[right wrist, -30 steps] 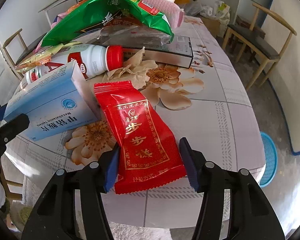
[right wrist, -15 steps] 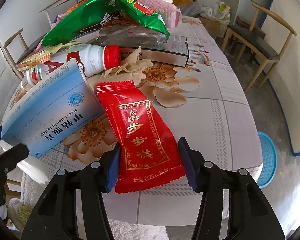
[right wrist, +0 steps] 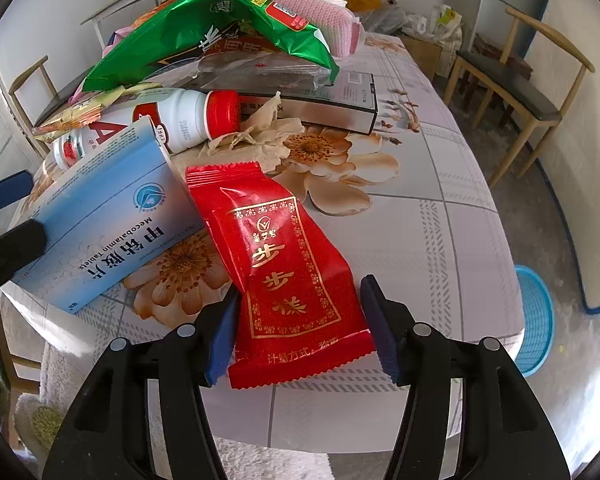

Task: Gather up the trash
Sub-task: 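Grasp the medicine box with the left tool while the right tool grasps the red packet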

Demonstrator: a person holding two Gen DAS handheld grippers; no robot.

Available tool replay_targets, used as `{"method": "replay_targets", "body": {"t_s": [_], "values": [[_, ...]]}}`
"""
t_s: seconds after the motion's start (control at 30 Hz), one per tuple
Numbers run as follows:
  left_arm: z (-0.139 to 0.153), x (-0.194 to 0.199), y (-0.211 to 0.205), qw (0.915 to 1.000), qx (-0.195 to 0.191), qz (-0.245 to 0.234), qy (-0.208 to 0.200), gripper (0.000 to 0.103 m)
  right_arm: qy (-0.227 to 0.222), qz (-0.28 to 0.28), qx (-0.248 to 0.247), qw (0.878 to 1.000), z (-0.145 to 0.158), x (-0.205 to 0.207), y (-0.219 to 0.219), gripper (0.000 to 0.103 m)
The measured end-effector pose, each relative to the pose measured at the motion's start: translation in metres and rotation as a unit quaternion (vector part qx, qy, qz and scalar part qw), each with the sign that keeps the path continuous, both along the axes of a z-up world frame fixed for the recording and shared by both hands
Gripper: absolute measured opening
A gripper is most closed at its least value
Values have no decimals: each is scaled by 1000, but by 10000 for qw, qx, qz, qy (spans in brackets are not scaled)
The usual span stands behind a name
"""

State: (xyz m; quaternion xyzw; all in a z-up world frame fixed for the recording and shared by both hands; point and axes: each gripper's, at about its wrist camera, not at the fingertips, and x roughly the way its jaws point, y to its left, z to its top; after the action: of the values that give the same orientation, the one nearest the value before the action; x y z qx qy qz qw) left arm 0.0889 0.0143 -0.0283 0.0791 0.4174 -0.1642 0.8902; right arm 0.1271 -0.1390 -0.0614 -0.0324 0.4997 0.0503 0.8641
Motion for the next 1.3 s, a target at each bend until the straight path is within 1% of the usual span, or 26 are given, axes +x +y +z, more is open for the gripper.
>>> {"method": "replay_targets", "body": {"t_s": [0.3, 0.43, 0.47, 0.53, 0.73, 0.83, 1.0, 1.1, 1.13, 1.17, 1.23, 1.3], "values": [[-8, 12, -22, 9992, 303, -206, 159, 77, -10, 14, -12, 10000, -1, 2, -2, 59], [-13, 15, -26, 9986, 419, -221, 237, 70, -12, 35, -9, 10000, -2, 4, -2, 59], [-14, 17, -25, 9985, 430, -215, 258, 69, -11, 40, -6, 10000, -2, 5, -3, 59], [-16, 19, -25, 9983, 444, -206, 324, 63, -12, 52, -10, 10000, -2, 6, -3, 58], [-18, 22, -26, 9980, 420, -216, 419, 57, -30, 108, -22, 9999, -3, 5, -4, 55], [-18, 23, -26, 9979, 385, -210, 475, 56, -1, 129, -29, 9999, -3, 5, -3, 55], [-22, 26, -27, 9975, 351, -222, 579, 56, 37, 171, 15, 9998, -4, 6, -2, 58], [-22, 24, -27, 9975, 373, -209, 570, 49, 32, 160, 23, 9999, -4, 6, -2, 57], [-22, 24, -27, 9975, 369, -197, 568, 44, 22, 145, 18, 9999, -3, 6, -3, 55], [-22, 24, -27, 9976, 374, -172, 563, 42, 20, 137, 25, 9999, -3, 6, -3, 53], [-22, 24, -25, 9977, 352, -130, 569, 34, 15, 122, 49, 9999, -2, 6, -4, 51], [-21, 23, -23, 9977, 317, -86, 588, 31, 13, 86, 111, 9999, -1, 5, -6, 47]]}}
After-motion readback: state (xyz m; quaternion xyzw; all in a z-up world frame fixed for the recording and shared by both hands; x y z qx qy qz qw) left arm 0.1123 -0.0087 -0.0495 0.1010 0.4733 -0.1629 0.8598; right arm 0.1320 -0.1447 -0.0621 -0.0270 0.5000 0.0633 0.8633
